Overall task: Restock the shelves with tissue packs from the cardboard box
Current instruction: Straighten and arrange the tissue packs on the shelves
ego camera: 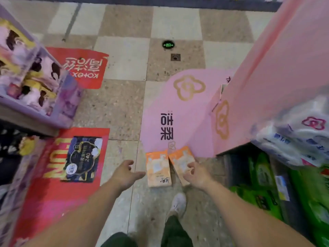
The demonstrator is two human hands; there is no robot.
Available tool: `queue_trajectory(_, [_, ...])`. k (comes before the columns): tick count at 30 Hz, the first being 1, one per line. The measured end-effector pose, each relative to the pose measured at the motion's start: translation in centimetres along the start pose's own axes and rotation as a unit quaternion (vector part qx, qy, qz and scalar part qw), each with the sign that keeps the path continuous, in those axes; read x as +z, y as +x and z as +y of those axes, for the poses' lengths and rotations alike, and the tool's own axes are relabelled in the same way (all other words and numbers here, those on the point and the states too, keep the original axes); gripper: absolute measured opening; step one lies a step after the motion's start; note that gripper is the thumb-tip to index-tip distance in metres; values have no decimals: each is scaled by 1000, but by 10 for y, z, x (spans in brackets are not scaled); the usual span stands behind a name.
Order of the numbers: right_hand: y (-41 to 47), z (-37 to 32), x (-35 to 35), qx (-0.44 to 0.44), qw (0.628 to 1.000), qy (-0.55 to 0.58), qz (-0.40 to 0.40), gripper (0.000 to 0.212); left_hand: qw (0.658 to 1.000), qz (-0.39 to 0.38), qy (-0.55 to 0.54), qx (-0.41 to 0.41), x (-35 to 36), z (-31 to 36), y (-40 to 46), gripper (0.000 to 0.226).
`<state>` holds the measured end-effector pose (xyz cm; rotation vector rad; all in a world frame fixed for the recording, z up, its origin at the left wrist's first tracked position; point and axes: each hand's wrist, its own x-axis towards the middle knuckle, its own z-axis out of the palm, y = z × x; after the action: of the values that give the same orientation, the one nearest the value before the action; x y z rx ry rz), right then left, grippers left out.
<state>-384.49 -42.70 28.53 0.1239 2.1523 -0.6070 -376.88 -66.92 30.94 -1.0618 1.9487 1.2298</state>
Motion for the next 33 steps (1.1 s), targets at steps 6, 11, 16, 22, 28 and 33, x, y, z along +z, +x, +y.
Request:
queue_trajectory(6, [115,19,46,52,995,47,-65,50,993,-7,-59,-99,54,-26,110,78])
queue_trajectory(11, [236,47,122,97,985,110,-92,48,987,-19,-77,-141,104,-74,240,76])
queue_trajectory(16, [344,95,206,133,976,138,-104,50,978,-54,-84,-182,160,-135,365,84])
queue_trajectory(22, [402,124,261,137,949,247,-143,71,959,-119,-144,-215,194,-178,421,75])
queue_trajectory(28, [328,84,231,122,926,334,-127,69,968,-122,-129,-179,141,-127,353,70])
queue_trajectory(33, [239,16,156,99,910,387,-107,81,982,-120,-87,-116,67,-49,264,65])
